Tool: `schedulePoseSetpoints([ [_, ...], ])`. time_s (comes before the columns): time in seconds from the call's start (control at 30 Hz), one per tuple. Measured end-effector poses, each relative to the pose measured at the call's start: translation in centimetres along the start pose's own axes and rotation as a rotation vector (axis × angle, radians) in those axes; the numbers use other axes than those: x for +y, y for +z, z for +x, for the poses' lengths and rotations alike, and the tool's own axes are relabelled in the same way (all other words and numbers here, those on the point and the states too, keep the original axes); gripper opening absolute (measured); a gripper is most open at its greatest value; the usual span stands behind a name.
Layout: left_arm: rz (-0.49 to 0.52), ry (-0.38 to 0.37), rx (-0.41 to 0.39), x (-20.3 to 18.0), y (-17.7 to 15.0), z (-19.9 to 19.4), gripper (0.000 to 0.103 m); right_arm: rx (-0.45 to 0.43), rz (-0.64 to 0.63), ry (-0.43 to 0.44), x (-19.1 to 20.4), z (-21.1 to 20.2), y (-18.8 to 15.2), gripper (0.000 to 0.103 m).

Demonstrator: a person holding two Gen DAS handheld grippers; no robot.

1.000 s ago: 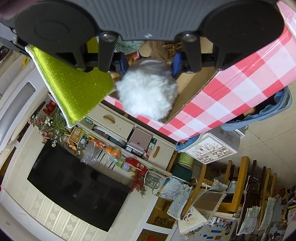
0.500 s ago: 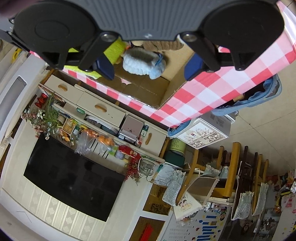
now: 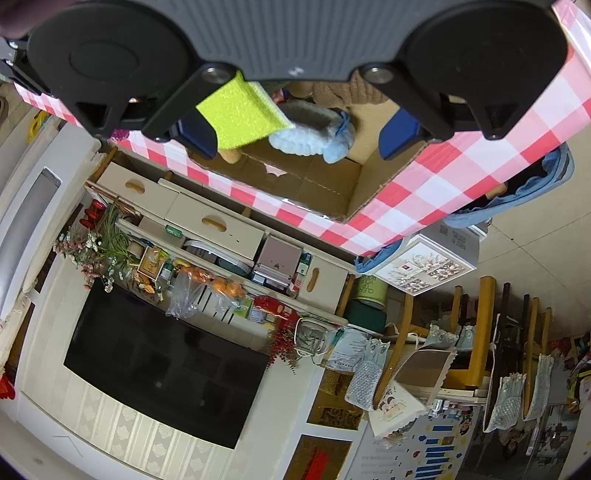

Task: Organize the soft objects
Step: 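Open the left gripper to drop the pompom while the right gripper releases the sponge, then move both open grippers back over the remaining table items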

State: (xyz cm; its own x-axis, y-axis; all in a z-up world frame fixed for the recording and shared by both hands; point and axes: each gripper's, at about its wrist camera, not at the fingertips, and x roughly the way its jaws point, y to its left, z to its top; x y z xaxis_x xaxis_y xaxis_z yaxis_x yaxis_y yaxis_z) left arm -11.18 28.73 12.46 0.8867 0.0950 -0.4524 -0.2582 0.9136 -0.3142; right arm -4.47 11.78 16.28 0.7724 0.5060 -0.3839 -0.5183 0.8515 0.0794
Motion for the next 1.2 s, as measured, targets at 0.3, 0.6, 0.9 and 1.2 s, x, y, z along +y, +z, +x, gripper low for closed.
schedulePoseSetpoints([
  [0.3, 0.018, -0.004, 0.001, -1.1, -0.3, 0.3, 0.097, -0.023, 0.046, -0.02, -0.2, -1.1, -0.5, 0.103],
  [0.6, 0.026, -0.002, -0.001, -1.8, -0.4, 0.5, 0.098, -0.014, 0.087, -0.085, -1.4, -1.9, -2.1, 0.103],
  [0.9, 0.044, -0.013, 0.002, -3.0, -0.8, 0.9, 0.099, 0.023, 0.097, -0.143, -2.3, -2.1, -3.8, 0.103],
  [1.2, 0.065, -0.102, -0.009, -5.5, -1.4, 1.3, 0.102, 0.121, 0.106, -0.063, -1.8, 0.0, -6.2, 0.103],
])
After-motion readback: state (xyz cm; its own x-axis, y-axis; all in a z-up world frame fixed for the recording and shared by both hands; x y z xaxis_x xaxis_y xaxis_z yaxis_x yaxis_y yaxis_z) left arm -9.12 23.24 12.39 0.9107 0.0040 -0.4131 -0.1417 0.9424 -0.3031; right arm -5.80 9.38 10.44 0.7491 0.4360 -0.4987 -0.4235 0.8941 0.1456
